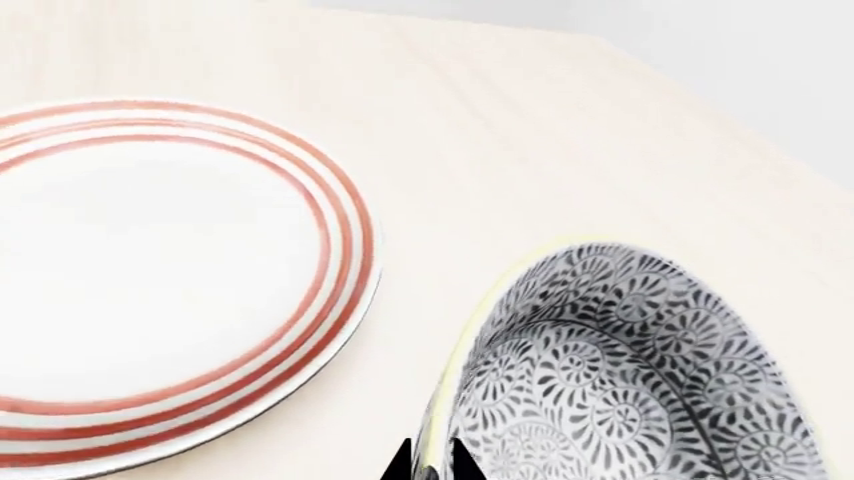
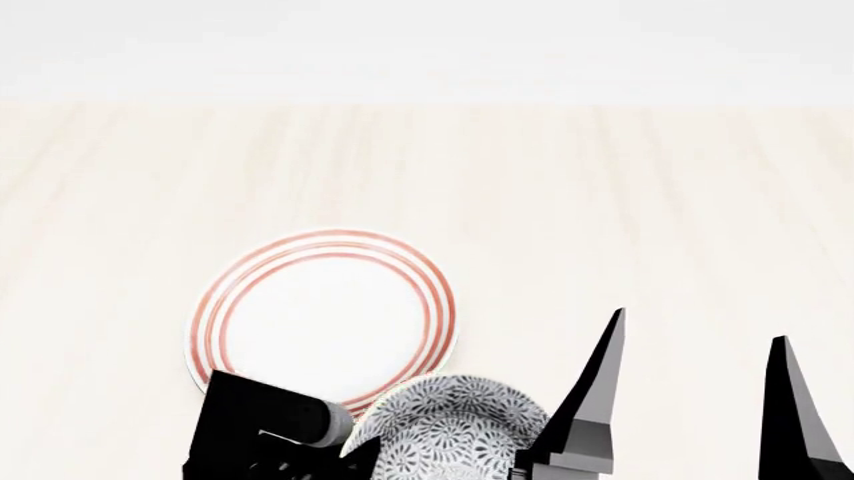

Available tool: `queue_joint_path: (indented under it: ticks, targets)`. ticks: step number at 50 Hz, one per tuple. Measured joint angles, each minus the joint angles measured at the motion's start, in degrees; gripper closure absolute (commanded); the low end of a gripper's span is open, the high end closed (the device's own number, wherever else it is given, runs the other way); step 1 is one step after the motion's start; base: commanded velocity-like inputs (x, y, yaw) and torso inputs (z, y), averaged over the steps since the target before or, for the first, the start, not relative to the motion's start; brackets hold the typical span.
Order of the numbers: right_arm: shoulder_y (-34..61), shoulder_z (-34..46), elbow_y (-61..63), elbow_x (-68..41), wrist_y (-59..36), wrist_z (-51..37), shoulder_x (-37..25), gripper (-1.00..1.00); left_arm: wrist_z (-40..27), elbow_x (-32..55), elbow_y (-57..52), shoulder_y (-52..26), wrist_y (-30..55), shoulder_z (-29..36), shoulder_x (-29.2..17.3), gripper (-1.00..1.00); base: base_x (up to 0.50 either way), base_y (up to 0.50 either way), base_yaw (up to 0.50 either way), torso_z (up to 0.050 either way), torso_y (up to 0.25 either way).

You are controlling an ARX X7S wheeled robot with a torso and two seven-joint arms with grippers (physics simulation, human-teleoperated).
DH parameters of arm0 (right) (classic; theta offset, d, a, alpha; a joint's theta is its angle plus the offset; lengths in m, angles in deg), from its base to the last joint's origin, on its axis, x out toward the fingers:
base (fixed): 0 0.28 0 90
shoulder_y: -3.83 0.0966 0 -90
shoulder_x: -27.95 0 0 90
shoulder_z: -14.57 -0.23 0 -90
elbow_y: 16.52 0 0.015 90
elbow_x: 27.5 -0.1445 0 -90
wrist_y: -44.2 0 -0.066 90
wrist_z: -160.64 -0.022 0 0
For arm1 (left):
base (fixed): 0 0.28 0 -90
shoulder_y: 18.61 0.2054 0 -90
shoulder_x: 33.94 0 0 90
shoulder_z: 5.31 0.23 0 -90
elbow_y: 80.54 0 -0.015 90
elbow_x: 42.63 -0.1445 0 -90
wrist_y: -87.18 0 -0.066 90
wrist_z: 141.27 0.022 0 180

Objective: Put the bowl on the plate.

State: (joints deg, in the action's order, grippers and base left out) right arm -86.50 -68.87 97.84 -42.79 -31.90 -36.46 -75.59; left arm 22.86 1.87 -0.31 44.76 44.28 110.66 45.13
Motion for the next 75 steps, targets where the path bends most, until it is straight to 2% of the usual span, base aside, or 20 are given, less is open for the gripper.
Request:
queue_joint_path:
  ticks: [23,40,56,62,75]
  targets:
    - [-0.1,0.6,0.0,-0.5,0.3,-0.6,-0.6,-1.0,0.9,-3.8,11.2,-12.9,-3.7,-1.9,1.1,1.0,0.0,0.0,0.0,0.0,0.0]
    - [-0.1,1.1,0.3,-0.9,0.2,-1.0,-1.1,-1.0,3.7,-9.4,33.9,-26.0,-12.3,-2.6,3.7,1.0,0.0,0.0,0.0,0.0,0.0]
    - [-0.3,1.6,0.0,-1.0,0.6,-1.2,-1.4,-1.0,5.9,-10.7,56.0,-36.0,-19.3,-3.8,7.1,1.0,0.0,0.0,0.0,0.0,0.0]
    - [-0.3,1.7,-0.1,-1.1,0.8,-1.2,-1.5,-1.0,6.2,-5.8,66.3,-39.9,-23.1,0.3,8.3,1.0,0.0,0.0,0.0,0.0,0.0]
    - [-0.5,2.2,-0.6,-1.3,1.3,-1.2,-1.7,-1.0,4.7,14.9,79.5,-45.2,-28.8,16.9,9.5,1.0,0.0,0.0,0.0,0.0,0.001]
